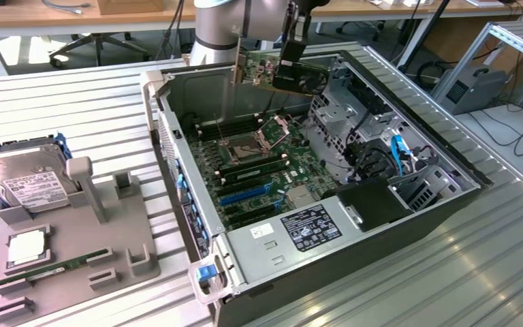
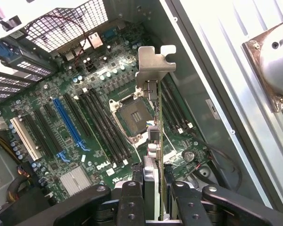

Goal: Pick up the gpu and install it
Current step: 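Insert the gpu into the slot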

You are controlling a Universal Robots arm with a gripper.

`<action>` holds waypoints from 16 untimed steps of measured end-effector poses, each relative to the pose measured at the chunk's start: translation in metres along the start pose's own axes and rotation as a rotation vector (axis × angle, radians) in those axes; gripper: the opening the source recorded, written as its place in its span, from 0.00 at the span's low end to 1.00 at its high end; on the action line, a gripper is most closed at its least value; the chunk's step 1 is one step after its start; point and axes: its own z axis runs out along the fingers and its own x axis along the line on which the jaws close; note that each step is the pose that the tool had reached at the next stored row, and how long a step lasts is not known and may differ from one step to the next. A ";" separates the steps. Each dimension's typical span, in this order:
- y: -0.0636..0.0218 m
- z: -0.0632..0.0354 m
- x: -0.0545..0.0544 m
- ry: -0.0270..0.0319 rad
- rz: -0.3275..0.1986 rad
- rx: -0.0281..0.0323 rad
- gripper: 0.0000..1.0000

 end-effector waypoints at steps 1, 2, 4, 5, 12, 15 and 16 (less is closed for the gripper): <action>0.0000 0.0000 0.000 0.0001 -0.003 -0.0001 0.27; 0.0001 0.0000 0.000 0.0002 -0.006 -0.0002 0.27; 0.0001 0.0000 0.000 0.0003 -0.012 -0.0003 0.27; 0.0002 0.0000 0.000 0.0004 -0.015 -0.0004 0.27; 0.0006 0.0001 -0.001 0.0010 -0.039 -0.0011 0.27; 0.0008 0.0001 -0.002 0.0013 -0.048 -0.0014 0.27; 0.0009 0.0001 -0.002 0.0013 -0.051 -0.0014 0.27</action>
